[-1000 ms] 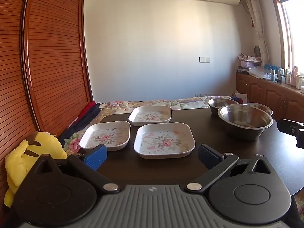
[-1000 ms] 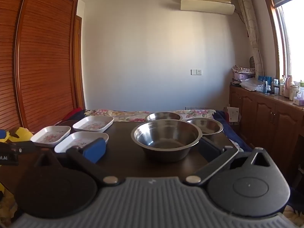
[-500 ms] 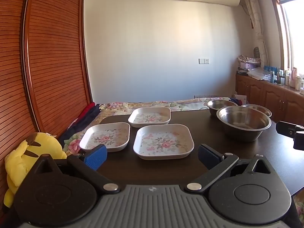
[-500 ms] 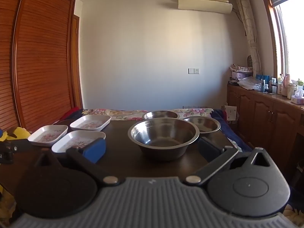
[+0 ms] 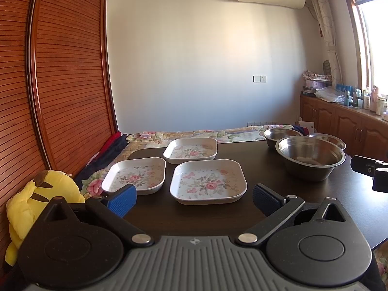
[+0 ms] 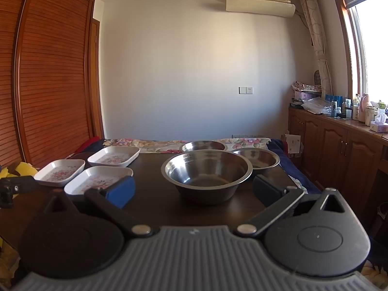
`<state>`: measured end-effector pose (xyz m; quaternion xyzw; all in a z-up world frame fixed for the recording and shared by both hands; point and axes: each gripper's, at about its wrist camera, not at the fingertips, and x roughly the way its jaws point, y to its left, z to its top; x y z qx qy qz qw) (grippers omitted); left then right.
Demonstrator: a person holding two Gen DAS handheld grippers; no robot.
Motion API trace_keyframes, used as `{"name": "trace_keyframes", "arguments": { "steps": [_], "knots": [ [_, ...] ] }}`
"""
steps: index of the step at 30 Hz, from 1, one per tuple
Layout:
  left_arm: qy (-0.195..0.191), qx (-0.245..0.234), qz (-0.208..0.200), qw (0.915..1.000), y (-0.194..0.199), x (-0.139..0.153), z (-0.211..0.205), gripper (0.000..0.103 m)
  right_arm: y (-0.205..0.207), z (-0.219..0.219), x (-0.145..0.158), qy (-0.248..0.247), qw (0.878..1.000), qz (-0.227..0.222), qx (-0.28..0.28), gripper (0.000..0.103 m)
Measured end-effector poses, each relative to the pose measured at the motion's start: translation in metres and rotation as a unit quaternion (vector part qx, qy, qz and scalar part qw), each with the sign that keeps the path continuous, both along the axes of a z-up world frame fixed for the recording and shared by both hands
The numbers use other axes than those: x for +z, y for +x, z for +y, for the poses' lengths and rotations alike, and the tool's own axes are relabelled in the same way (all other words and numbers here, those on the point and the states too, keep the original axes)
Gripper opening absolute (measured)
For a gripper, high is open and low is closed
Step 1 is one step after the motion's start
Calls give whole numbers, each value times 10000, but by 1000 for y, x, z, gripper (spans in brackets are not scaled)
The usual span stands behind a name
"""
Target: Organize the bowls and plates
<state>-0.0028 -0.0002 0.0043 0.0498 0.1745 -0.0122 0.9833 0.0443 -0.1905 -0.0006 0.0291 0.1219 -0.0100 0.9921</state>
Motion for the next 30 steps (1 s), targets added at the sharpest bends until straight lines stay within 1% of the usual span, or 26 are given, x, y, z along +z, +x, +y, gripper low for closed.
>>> {"name": "trace_keyframes", "arguments": {
  "steps": [30],
  "knots": [
    [17,-13,-22,10000,0,-1,0,103,-2,-3,-3,-13,10000,-4,-40,103]
  ]
}}
